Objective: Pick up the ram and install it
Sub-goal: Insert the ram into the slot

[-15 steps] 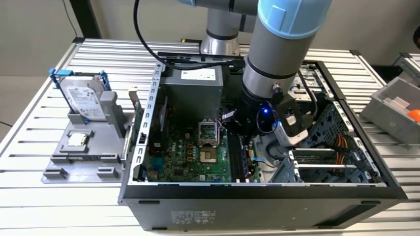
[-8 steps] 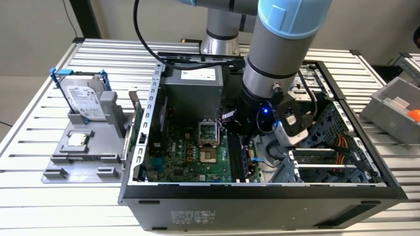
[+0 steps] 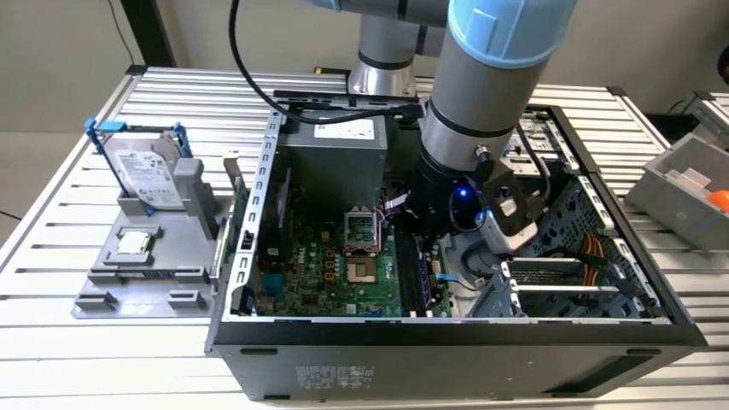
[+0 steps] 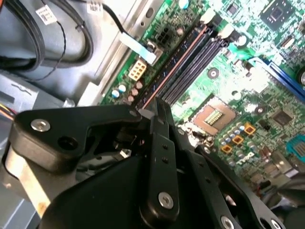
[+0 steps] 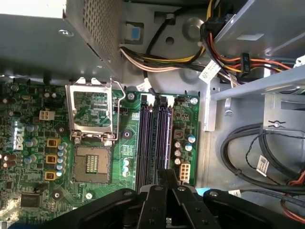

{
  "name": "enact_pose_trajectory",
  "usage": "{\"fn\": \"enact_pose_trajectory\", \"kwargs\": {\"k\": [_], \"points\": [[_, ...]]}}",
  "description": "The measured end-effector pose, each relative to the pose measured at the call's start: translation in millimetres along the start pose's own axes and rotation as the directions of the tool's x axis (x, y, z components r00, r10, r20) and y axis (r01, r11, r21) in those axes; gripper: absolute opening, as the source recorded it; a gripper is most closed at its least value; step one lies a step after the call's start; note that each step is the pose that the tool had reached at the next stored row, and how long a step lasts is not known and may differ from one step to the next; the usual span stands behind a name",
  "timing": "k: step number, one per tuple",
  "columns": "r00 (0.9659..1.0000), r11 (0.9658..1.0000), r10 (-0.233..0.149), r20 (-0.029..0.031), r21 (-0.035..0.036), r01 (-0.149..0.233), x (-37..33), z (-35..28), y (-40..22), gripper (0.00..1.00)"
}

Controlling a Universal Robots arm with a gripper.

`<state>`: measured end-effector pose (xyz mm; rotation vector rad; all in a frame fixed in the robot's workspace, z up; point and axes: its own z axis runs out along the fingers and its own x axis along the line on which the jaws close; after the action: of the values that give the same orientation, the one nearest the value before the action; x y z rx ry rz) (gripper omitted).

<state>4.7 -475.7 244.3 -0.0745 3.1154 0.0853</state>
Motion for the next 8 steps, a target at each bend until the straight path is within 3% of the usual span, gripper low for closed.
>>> {"fn": "enact_pose_trajectory", "kwargs": {"k": [8], "points": [[0.9976,0.9977,-0.068,-0.0036,-0.0025,0.068,0.0,0.0,0.0,0.00]]}}
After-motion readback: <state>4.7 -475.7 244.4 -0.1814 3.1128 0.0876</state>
